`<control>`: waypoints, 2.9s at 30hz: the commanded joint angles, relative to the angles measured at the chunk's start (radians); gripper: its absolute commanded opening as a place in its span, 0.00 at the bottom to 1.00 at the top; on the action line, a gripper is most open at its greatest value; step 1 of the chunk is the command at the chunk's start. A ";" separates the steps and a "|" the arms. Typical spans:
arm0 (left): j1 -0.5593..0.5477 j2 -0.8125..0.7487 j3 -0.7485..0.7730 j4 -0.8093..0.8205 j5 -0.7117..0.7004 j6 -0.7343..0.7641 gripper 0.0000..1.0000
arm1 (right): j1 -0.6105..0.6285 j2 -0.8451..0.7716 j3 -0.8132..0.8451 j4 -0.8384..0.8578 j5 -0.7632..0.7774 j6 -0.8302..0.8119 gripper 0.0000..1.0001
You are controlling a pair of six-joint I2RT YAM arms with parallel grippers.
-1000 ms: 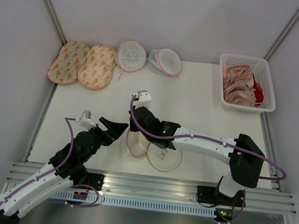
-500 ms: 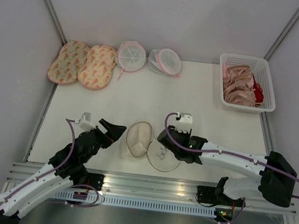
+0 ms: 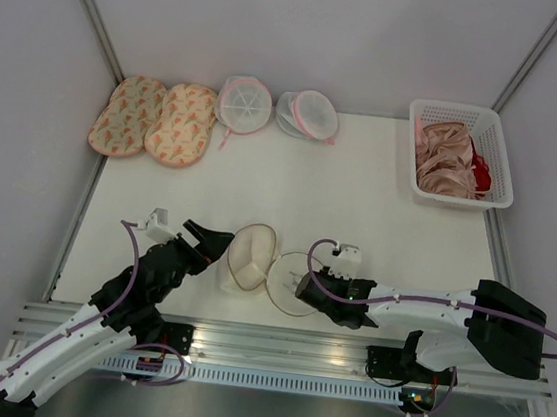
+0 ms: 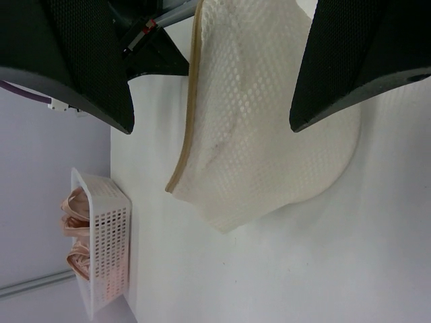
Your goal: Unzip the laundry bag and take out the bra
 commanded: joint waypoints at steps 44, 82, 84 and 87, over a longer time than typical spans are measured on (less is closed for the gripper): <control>-0.002 -0.276 0.085 -0.300 -0.129 0.014 1.00 | -0.097 0.436 0.924 -0.230 0.572 -0.931 0.00; 0.001 0.529 0.307 0.398 0.213 0.187 1.00 | -0.221 -0.337 0.346 -0.140 0.233 -0.569 0.98; 0.001 0.580 0.319 0.435 0.222 0.175 1.00 | -0.231 -0.379 0.326 -0.160 0.233 -0.554 0.98; 0.001 0.658 0.425 0.346 0.238 0.173 1.00 | -0.250 -0.418 0.299 -0.188 0.230 -0.543 0.98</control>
